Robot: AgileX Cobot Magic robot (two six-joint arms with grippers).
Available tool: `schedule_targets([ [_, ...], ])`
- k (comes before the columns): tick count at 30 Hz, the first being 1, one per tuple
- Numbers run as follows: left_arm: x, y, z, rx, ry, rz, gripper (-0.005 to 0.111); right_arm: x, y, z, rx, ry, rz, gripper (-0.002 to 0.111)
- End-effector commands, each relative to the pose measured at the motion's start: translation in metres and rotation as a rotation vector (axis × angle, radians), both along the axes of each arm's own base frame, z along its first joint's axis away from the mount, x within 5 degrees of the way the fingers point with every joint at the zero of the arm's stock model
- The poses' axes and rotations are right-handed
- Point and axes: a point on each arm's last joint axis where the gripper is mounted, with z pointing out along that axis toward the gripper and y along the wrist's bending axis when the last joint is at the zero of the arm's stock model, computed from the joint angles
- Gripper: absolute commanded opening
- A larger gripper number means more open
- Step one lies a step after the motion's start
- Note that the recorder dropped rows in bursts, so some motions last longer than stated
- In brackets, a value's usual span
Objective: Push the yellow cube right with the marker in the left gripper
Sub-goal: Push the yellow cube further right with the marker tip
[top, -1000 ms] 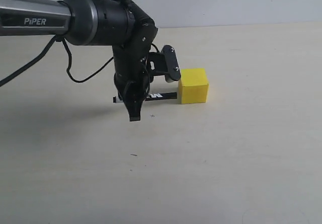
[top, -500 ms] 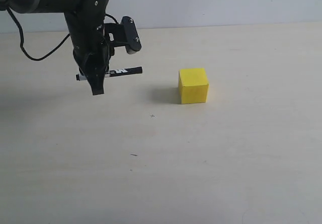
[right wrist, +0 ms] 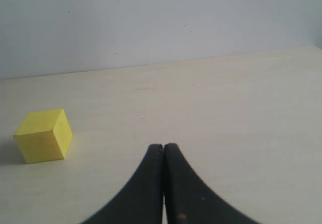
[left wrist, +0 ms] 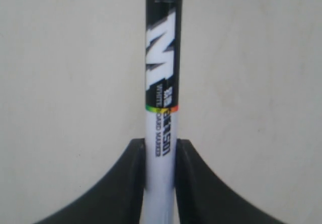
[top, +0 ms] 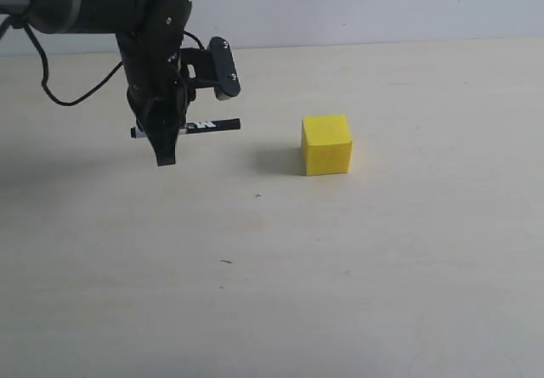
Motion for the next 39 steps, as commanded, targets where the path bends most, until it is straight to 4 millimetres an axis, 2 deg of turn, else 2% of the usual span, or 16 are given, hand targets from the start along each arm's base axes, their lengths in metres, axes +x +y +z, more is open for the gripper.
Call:
schedule_targets([
  [1, -0.007, -0.028, -0.02, -0.022, -0.022, -0.069, 0.0, 0.0, 0.0, -0.001, 0.0, -0.001, -0.001, 0.0],
  [4, -0.011, -0.054, -0.033, -0.049, -0.076, -0.12, 0.0, 0.0, 0.0, -0.001, 0.0, -0.001, -0.001, 0.0],
  [8, -0.023, -0.096, -0.037, -0.117, -0.107, -0.165, 0.0, 0.0, 0.0, -0.001, 0.0, -0.001, -0.001, 0.0],
  [10, -0.03, -0.106, -0.035, -0.113, -0.108, -0.186, 0.0, 0.0, 0.0, -0.001, 0.0, -0.001, -0.001, 0.0],
  [13, -0.031, -0.106, -0.035, -0.097, -0.102, -0.184, 0.0, 0.0, 0.0, -0.001, 0.0, -0.001, -0.001, 0.0],
  [21, -0.013, -0.072, -0.036, -0.042, -0.064, -0.014, 0.0, 0.0, 0.001, -0.001, 0.0, -0.002, 0.016, 0.0],
  [24, -0.012, -0.072, -0.036, -0.053, -0.067, -0.014, 0.0, 0.0, 0.001, -0.001, 0.0, -0.002, 0.016, 0.0],
  [28, -0.018, -0.09, -0.04, -0.113, -0.067, -0.056, 0.0, 0.0, 0.001, -0.001, 0.0, -0.002, 0.016, 0.0],
  [35, -0.021, -0.141, -0.043, -0.205, -0.095, -0.091, 0.0, 0.0, 0.001, -0.001, 0.0, -0.002, 0.016, 0.0],
  [39, -0.026, -0.143, -0.044, -0.135, -0.071, -0.084, 0.0, 0.0, 0.001, -0.001, 0.0, -0.002, 0.016, 0.0],
])
